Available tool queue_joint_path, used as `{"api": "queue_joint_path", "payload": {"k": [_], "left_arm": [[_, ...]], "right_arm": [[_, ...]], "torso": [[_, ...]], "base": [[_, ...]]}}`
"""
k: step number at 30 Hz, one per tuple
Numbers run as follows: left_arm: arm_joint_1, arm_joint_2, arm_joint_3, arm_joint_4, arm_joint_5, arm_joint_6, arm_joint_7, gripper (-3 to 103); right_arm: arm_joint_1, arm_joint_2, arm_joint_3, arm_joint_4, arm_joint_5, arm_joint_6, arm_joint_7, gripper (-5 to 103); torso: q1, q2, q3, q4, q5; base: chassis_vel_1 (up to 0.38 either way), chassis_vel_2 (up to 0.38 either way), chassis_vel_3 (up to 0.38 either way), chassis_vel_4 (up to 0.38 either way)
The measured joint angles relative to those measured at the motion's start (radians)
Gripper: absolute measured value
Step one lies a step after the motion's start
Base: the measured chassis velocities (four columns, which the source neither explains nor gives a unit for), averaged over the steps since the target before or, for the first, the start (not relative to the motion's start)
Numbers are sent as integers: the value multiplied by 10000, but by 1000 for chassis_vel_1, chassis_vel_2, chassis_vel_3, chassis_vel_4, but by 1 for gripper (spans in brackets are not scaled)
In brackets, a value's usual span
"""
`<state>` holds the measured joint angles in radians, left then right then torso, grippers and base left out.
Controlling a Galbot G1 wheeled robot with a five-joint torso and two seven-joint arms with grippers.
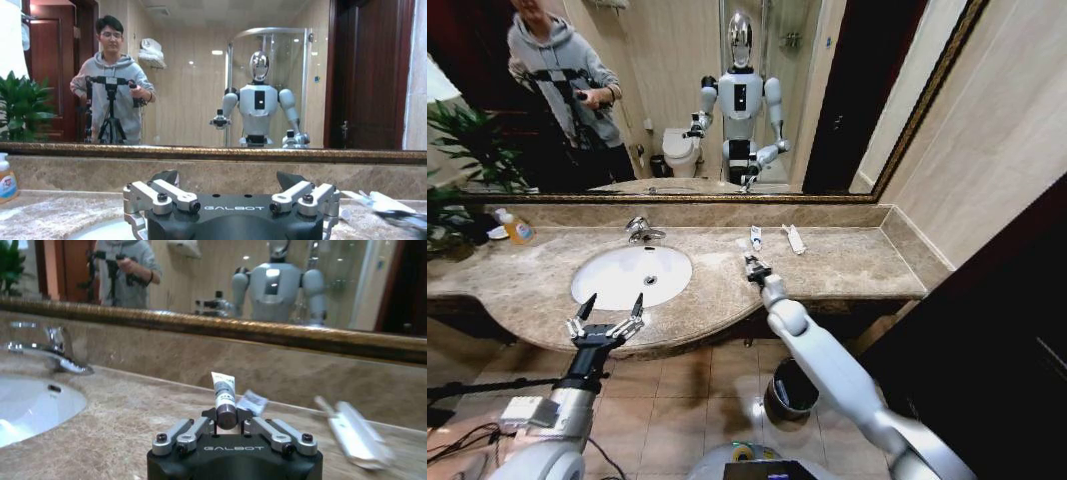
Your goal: Pick up the trash from the sink and place it in the trash bin.
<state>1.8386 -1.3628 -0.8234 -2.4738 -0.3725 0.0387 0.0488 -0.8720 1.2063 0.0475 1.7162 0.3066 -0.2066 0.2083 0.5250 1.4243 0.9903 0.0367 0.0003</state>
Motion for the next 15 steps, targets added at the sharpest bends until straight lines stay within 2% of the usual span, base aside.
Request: {"api": "queue_joint_path", "payload": {"k": [4, 7, 12, 15], "left_arm": [[0, 0, -1, 0, 0, 0, -2, 100], [0, 0, 0, 0, 0, 0, 0, 100], [0, 0, 0, 0, 0, 0, 0, 100], [0, 0, 1, 0, 0, 0, 0, 100]], "right_arm": [[-1159, -453, 825, 1297, 291, -11, -74, 18], [-2682, -765, 1769, 2624, 663, 170, -68, 18], [-4058, -603, 2608, 3281, 534, 507, -205, 18], [-5550, -77, 3442, 4011, 78, 761, -465, 18]], "torso": [[0, 0, 0, -1, -2], [-1, 0, 0, 0, -3], [0, 0, 0, 0, 0], [-1, 0, 0, -2, -3]], "base": [[0, 0, 0, 0], [0, 0, 0, 0], [0, 0, 0, 0], [0, 0, 0, 0]]}}
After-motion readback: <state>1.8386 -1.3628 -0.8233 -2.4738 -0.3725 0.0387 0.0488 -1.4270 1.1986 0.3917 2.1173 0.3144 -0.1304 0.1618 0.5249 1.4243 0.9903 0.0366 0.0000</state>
